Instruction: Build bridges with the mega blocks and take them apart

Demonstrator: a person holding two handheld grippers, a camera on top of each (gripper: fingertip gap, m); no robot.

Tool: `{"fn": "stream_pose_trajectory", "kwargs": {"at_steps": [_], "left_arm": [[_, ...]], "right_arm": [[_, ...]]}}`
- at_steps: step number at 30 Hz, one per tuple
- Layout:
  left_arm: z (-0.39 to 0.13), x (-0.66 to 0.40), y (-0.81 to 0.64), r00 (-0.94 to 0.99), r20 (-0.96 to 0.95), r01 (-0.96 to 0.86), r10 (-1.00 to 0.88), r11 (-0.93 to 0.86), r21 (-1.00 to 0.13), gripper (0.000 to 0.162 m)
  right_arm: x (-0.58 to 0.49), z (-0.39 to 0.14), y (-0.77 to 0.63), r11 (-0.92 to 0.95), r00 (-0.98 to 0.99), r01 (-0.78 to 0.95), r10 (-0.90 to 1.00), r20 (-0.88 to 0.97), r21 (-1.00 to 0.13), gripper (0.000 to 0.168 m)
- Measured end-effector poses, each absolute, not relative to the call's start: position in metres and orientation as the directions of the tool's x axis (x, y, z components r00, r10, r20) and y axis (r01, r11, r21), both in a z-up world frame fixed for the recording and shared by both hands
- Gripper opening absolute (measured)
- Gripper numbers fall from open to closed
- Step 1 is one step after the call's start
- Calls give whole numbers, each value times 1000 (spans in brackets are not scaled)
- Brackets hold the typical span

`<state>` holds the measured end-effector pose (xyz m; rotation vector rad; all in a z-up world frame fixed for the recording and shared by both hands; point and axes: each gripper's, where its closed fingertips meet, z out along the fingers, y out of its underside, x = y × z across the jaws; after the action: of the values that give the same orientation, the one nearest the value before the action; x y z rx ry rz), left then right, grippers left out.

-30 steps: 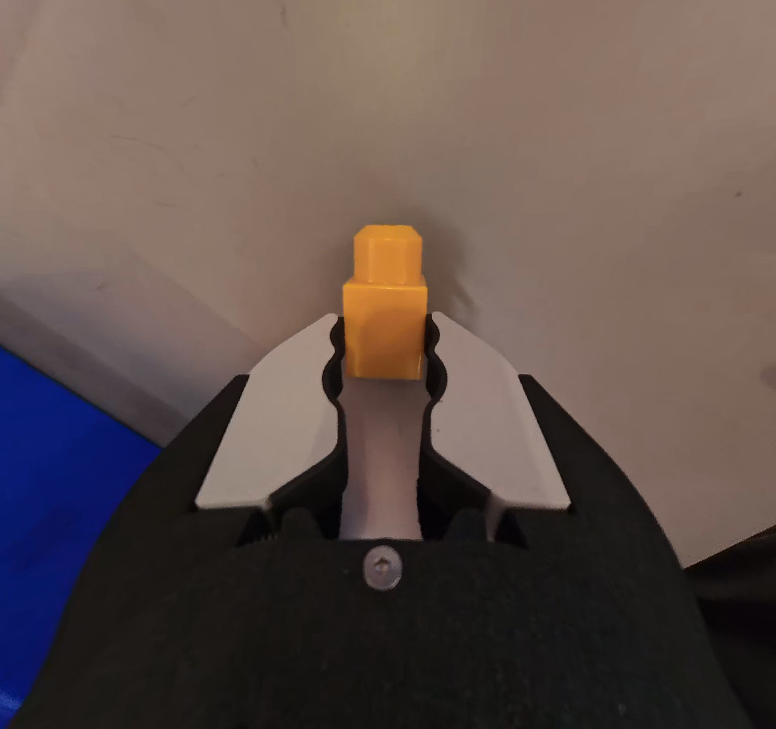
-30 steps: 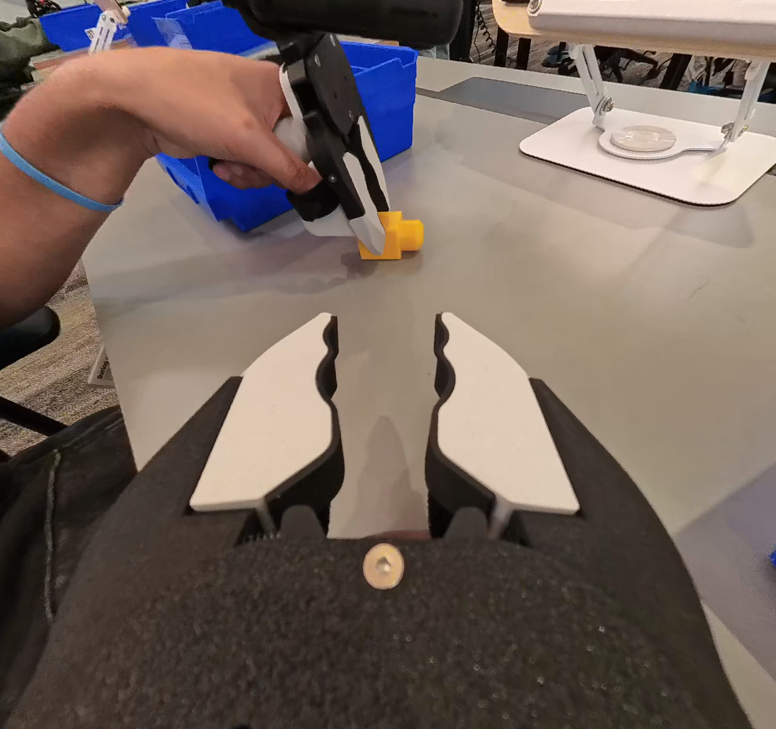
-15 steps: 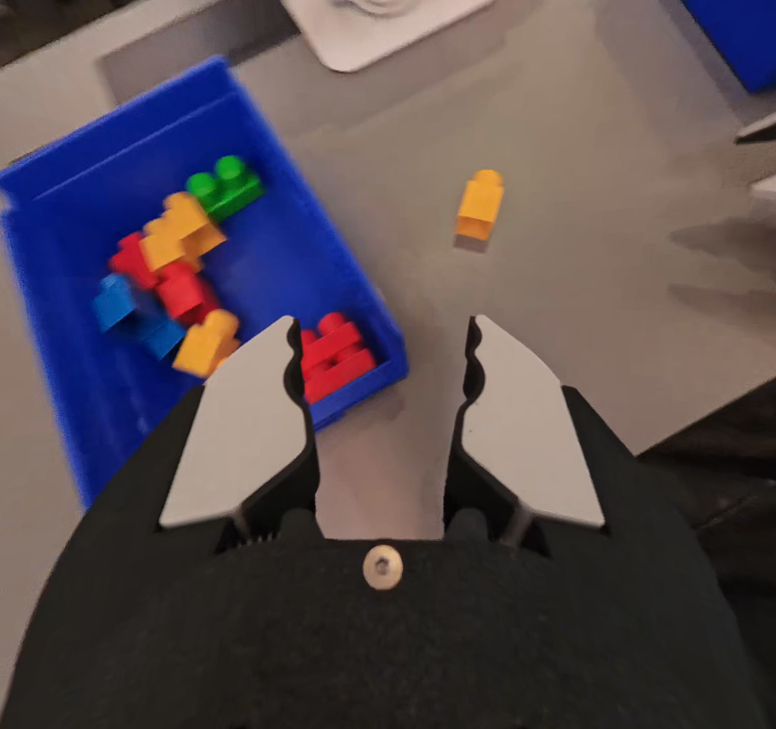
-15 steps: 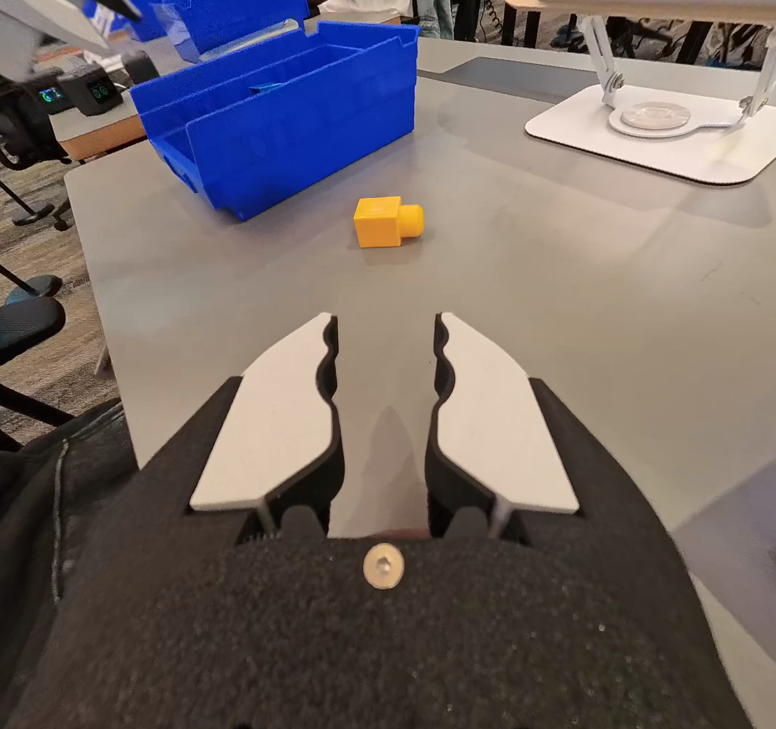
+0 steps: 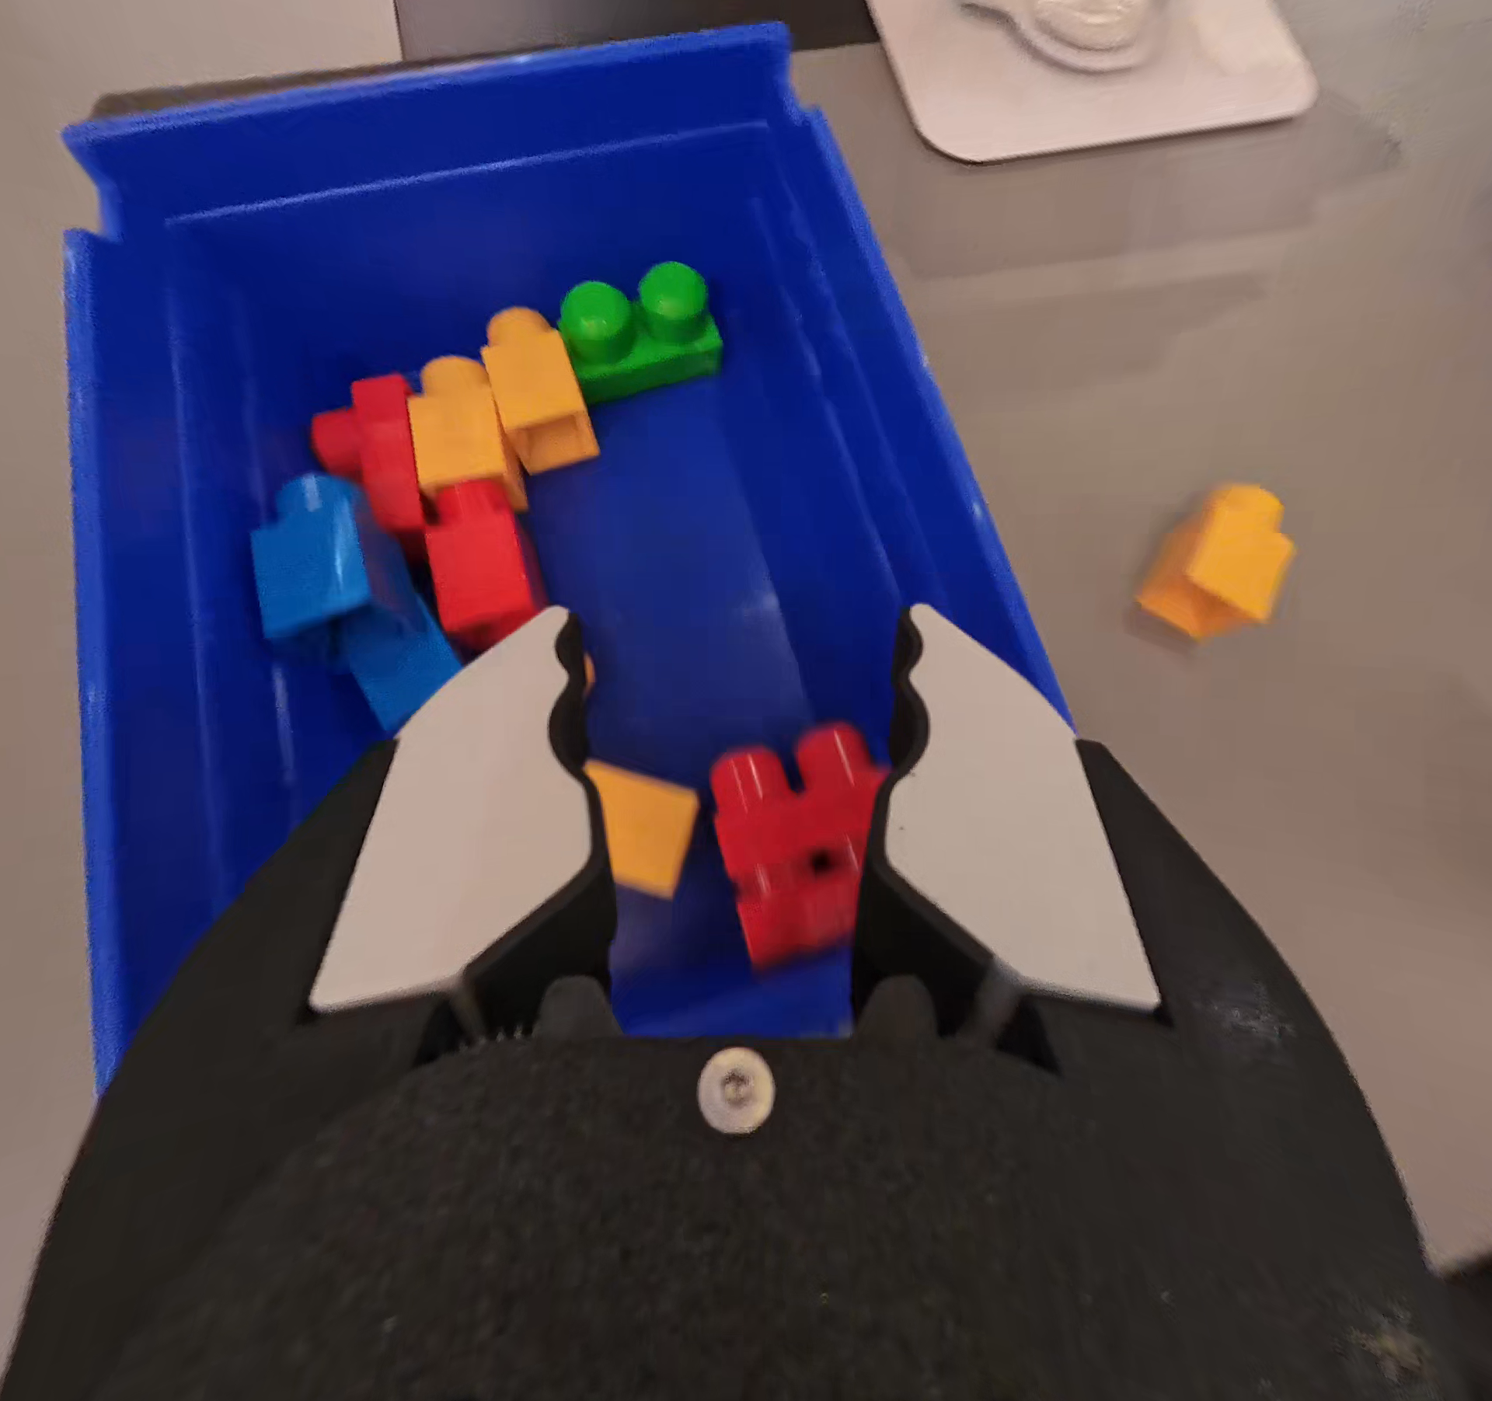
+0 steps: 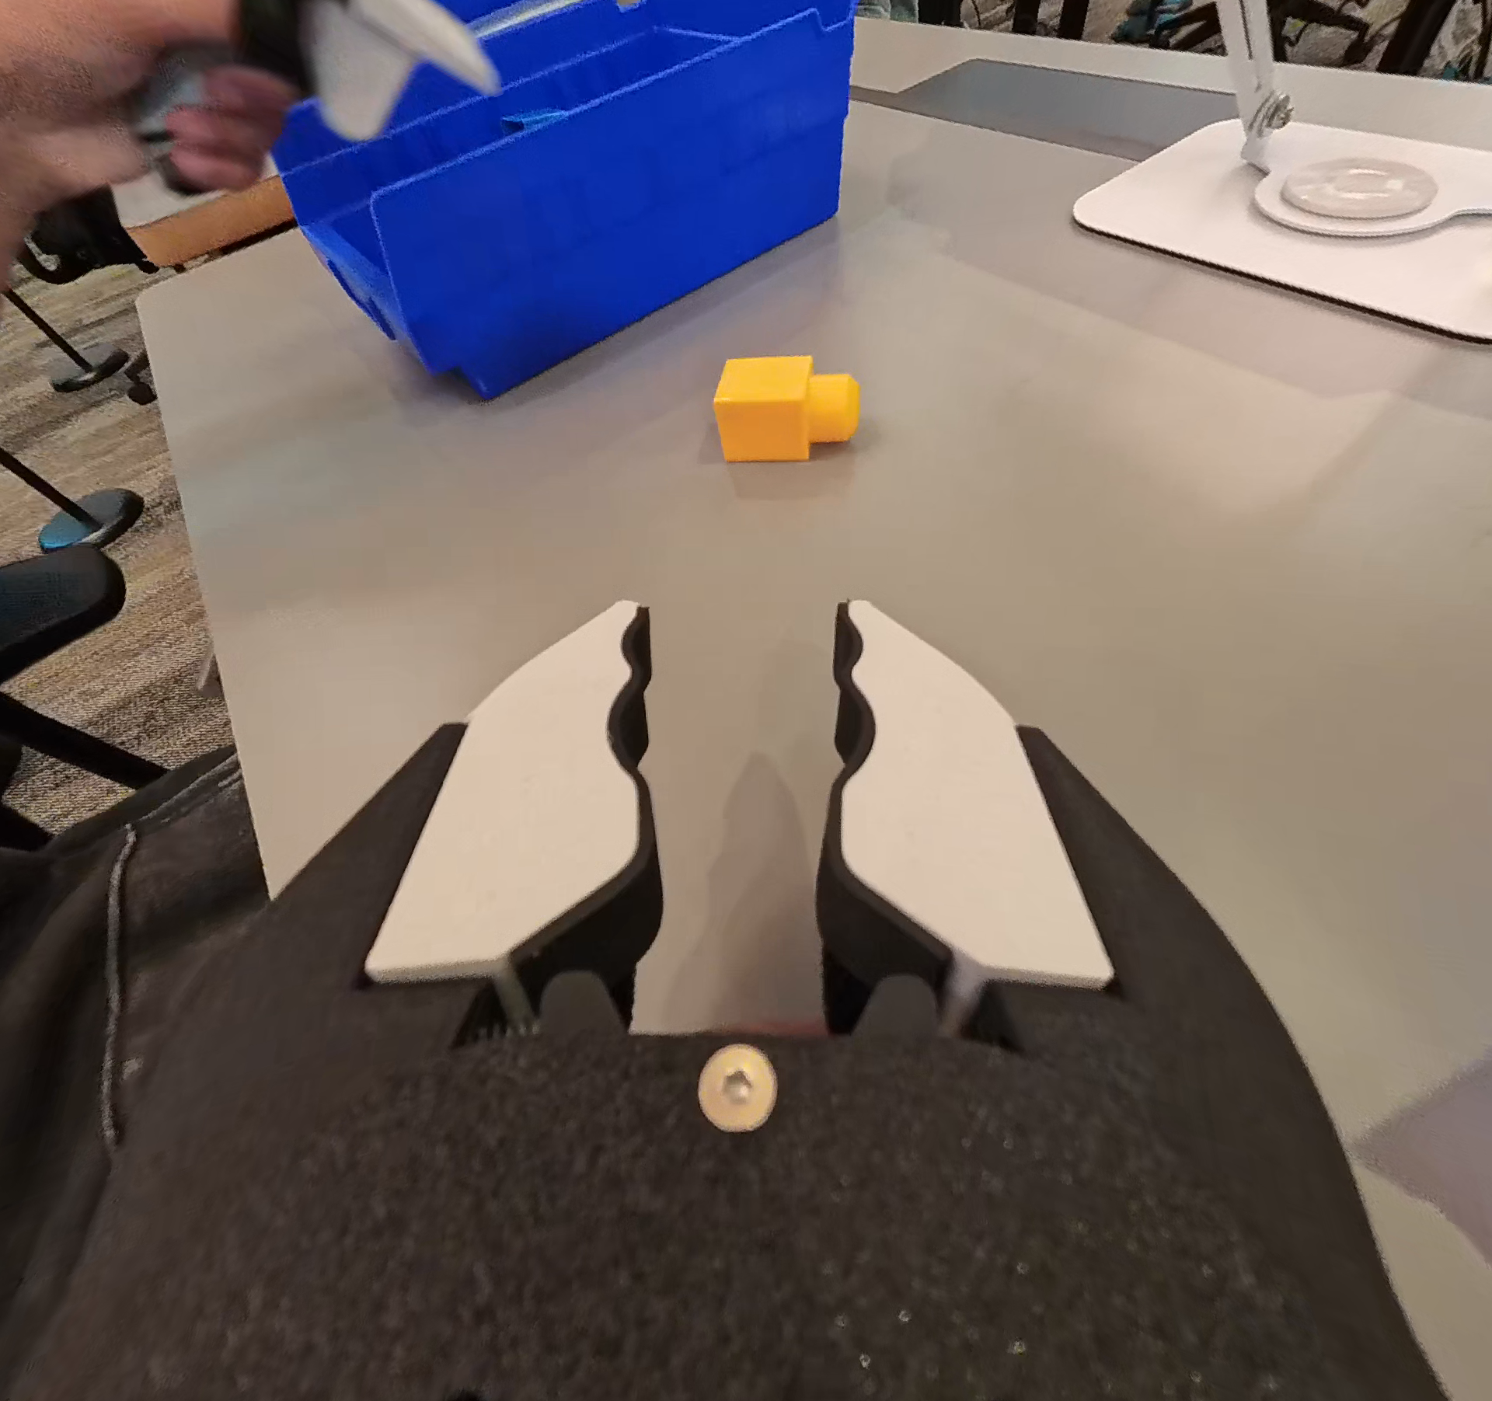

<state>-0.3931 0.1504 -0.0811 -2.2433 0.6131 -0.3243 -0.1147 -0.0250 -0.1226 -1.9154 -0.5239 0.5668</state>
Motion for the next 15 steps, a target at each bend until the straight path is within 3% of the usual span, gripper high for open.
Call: {"fn": "stream_pose_trajectory", "kwargs": {"at_steps": [6,15], "left_arm": [[-101,-350,256,891,174,-215,-419,-728,-652,71],[-150,-341,306,941,81,-245,-327,-830,-501,73]], "right_arm": [[-122,-127,-24,-386,786,132,602,-141,-913,43],[-120,-129,-27,-393,786,137,601,-142,-909,43]]}}
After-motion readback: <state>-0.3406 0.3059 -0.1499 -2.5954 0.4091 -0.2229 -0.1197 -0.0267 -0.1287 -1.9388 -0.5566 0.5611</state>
